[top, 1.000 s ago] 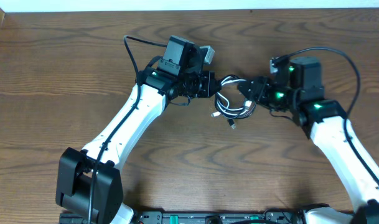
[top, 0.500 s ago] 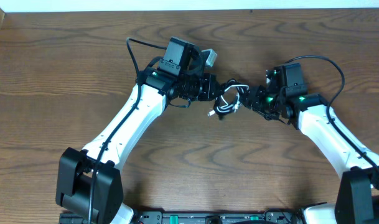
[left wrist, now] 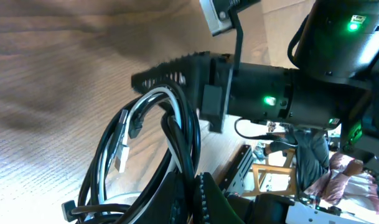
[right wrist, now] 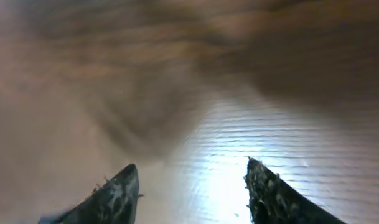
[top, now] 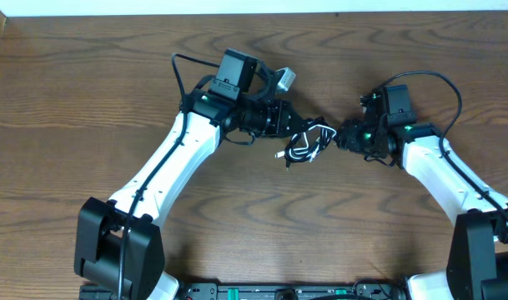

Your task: Untangle cables

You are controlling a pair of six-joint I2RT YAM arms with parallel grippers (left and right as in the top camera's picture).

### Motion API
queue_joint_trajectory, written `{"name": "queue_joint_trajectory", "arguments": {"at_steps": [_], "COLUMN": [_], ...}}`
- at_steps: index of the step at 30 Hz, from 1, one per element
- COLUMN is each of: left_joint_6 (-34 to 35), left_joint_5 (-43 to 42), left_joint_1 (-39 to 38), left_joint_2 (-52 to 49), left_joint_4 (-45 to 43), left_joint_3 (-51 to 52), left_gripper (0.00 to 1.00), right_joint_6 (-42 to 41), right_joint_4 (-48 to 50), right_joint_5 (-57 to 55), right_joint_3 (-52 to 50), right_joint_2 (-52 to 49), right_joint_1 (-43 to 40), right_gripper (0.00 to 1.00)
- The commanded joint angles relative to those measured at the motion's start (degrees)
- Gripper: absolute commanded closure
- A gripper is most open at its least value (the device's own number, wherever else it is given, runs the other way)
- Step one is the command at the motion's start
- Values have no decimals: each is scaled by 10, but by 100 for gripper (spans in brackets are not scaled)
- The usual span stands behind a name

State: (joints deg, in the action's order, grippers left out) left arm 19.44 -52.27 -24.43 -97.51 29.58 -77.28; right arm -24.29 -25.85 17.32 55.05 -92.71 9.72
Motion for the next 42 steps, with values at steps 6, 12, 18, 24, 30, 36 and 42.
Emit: {"name": "queue_joint_trajectory", "arguments": {"at_steps": [6,12,18,24,30,36,42], "left_joint_6": [-3,28,85,118,148,152,152], "left_joint_5": [-26,-75,-78,-78,-78,-77,-24], "left_joint_1": [3,3,3,3,3,3,3], "left_joint_2": [1,1,1,1,1,1,1], "left_joint_4": [9,12,12,10,8,8,8], "left_joint_3": [-5,-5,-5,-5,-5,-5,-5], "left_gripper": [93,93,93,92,93,93,93], "right_joint_6": [255,435,515,533,544,522,431], "right_joint_4": [-11,-45,-75,-72,-67,-65,-65], "right_joint_5": [272,417,434,450,450,426,427], "right_joint_3": [20,19,19,19,18,19,23], "right_joint_2": [102,76,35,10,-3,-3,2], "right_joint_1": [-98,-115,-108,-103,-79,-82,-119], "right_gripper": [30,21,25,36,51,88,99]}}
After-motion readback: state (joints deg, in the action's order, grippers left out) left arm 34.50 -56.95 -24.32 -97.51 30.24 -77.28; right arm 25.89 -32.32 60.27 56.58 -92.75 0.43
